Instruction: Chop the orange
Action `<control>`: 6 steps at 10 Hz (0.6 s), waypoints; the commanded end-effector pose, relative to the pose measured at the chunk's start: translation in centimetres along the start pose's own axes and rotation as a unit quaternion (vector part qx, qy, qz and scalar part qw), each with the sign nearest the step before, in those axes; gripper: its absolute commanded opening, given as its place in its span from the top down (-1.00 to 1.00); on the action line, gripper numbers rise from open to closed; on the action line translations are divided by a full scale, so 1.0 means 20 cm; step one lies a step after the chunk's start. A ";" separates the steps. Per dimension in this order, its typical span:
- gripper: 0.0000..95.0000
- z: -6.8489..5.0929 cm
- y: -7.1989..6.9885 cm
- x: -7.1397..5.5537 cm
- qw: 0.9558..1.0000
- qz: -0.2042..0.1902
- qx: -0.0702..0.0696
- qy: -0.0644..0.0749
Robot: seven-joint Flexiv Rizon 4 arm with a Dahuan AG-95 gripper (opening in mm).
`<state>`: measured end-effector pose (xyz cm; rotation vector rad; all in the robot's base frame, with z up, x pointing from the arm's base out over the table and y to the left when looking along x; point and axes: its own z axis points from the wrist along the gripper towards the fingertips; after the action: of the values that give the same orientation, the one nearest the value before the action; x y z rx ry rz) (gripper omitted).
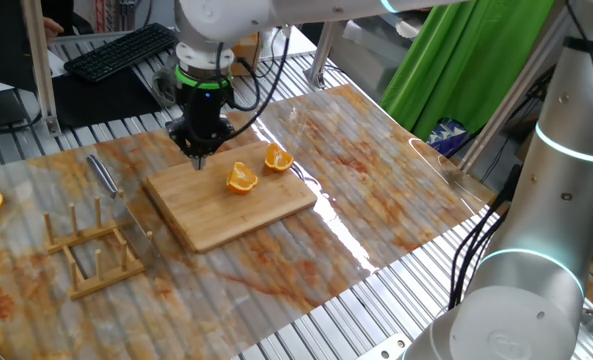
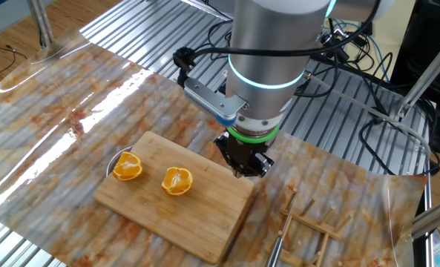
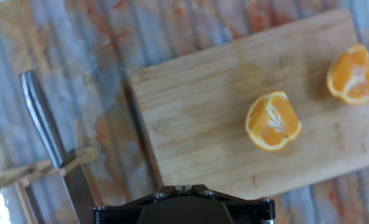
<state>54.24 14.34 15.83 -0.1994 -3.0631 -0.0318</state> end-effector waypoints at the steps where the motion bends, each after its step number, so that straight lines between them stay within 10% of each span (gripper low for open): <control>1: 1.00 0.00 0.01 -0.01 1.000 -0.013 -0.006 0.004; 3: 0.60 0.00 0.01 -0.01 1.000 0.013 -0.006 -0.004; 6: 0.60 0.01 0.20 -0.02 0.999 0.049 -0.002 -0.006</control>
<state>54.67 17.41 15.61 -0.3002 -3.0768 -0.0525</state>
